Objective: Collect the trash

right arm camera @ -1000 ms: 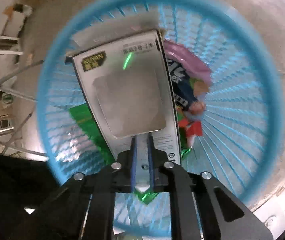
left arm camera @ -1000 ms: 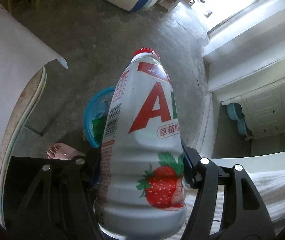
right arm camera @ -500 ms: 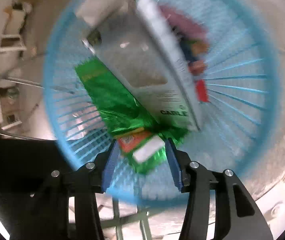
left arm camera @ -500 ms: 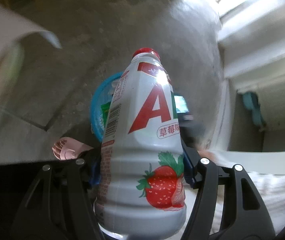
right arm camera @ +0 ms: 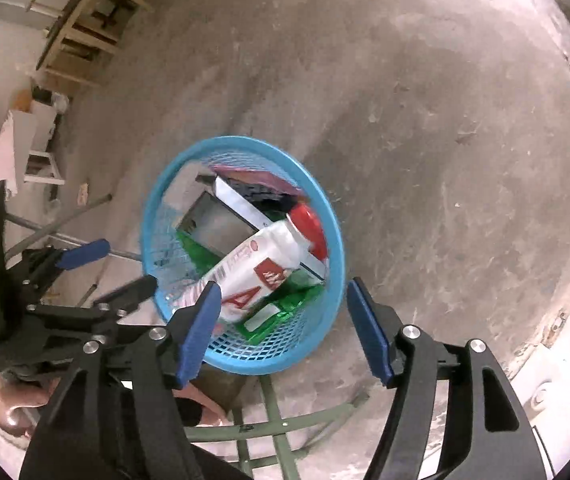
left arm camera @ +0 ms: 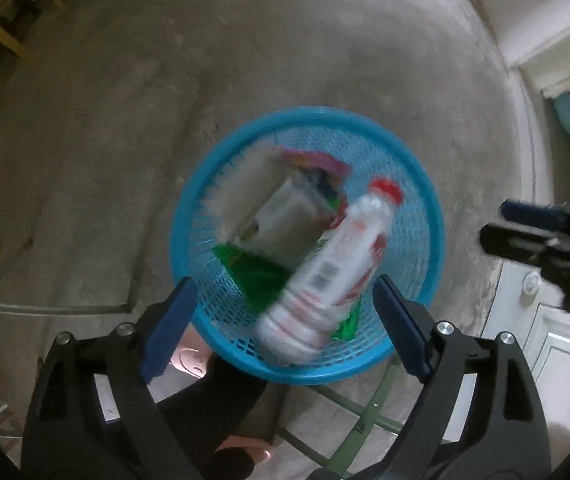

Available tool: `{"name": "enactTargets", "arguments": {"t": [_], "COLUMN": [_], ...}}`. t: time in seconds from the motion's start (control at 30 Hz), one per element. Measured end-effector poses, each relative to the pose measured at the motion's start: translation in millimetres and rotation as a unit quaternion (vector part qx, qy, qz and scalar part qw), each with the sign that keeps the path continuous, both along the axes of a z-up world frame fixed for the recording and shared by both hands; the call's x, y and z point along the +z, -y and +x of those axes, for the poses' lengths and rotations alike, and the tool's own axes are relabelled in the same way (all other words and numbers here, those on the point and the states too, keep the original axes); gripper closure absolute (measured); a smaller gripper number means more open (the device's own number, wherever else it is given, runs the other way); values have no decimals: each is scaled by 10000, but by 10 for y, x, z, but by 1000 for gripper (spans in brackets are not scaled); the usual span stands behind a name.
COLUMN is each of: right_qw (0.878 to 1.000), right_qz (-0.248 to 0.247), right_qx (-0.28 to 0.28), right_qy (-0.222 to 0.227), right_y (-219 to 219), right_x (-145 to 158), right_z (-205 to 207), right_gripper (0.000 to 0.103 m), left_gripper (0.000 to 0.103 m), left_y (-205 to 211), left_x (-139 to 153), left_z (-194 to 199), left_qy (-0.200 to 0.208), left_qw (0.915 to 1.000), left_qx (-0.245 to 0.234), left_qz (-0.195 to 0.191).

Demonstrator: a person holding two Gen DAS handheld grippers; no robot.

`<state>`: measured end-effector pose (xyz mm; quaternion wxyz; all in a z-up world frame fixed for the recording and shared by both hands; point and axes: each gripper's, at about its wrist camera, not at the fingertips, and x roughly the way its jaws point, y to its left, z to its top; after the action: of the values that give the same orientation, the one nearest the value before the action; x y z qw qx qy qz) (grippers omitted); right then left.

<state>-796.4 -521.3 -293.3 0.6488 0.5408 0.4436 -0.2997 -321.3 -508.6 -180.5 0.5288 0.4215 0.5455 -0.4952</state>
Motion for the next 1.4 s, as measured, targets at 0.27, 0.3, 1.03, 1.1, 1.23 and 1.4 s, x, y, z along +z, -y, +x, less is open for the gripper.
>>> {"name": "enactTargets", "arguments": {"t": [0.27,0.3,1.03,1.1,1.23,1.4], "right_qw": [9956,9934,9054,9116,9181,9156], "right_qz": [-759,-974,-3616,-3384,-3199,-3408], "right_qx": [521,594,-1761,-1803,-1725,-1378], "right_qy": [158,144,-1361,-1484,-1578,-1630], "right_y": [-635,-732,-2060,-2050,-2037,-2113], "right_x": [-254,-255,543,469,356,271], "right_z": [930,1018,398,325,348,552], "right_gripper": [33,28,8,8,8,8], "left_gripper": [18,18,8,8,8,8], "left_y": [-542,-651,-1727,-1758,-1708,-1721], "left_x": [1000,1119,1590,1519,1280,1209], "left_z": [210,192,-743,-759,-831,-834], "left_qy": [-487,-528,1654,1634,1612,1471], "left_qw": [9915,9886,9290,9316,9436,9466], "left_qx": [888,1018,2202,2240,2086,2140], "left_qz": [-820,-972,-2471,-2351,-2004,-1911]}}
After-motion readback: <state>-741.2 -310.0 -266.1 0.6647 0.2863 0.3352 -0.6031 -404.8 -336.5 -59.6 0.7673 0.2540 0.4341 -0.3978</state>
